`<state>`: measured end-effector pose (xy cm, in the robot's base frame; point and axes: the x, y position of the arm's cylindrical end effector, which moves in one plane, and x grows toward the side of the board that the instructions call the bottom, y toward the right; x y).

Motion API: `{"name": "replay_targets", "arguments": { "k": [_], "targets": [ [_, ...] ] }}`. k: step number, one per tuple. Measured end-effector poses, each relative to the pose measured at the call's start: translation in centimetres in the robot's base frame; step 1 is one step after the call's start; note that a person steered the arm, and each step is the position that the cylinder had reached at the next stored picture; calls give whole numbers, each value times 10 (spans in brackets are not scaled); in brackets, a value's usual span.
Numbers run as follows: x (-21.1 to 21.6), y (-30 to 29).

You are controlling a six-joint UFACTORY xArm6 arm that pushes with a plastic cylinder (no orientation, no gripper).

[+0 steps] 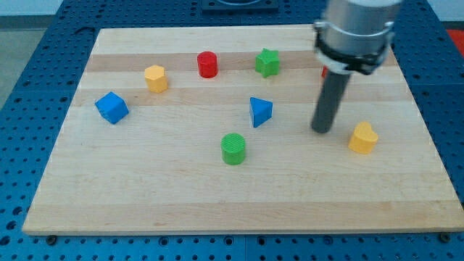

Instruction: Move blue triangle closer to the blue cube

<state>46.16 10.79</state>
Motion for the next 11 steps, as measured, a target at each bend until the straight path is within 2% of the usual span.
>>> {"name": "replay_targets", "arguments": {
  "k": [1, 5, 6, 9, 10, 11],
  "targets": [
    [-1, -32],
    [-2, -22],
    [-2, -42],
    [-22, -8],
    [-27, -34],
    [-27, -94]
  ]
}}
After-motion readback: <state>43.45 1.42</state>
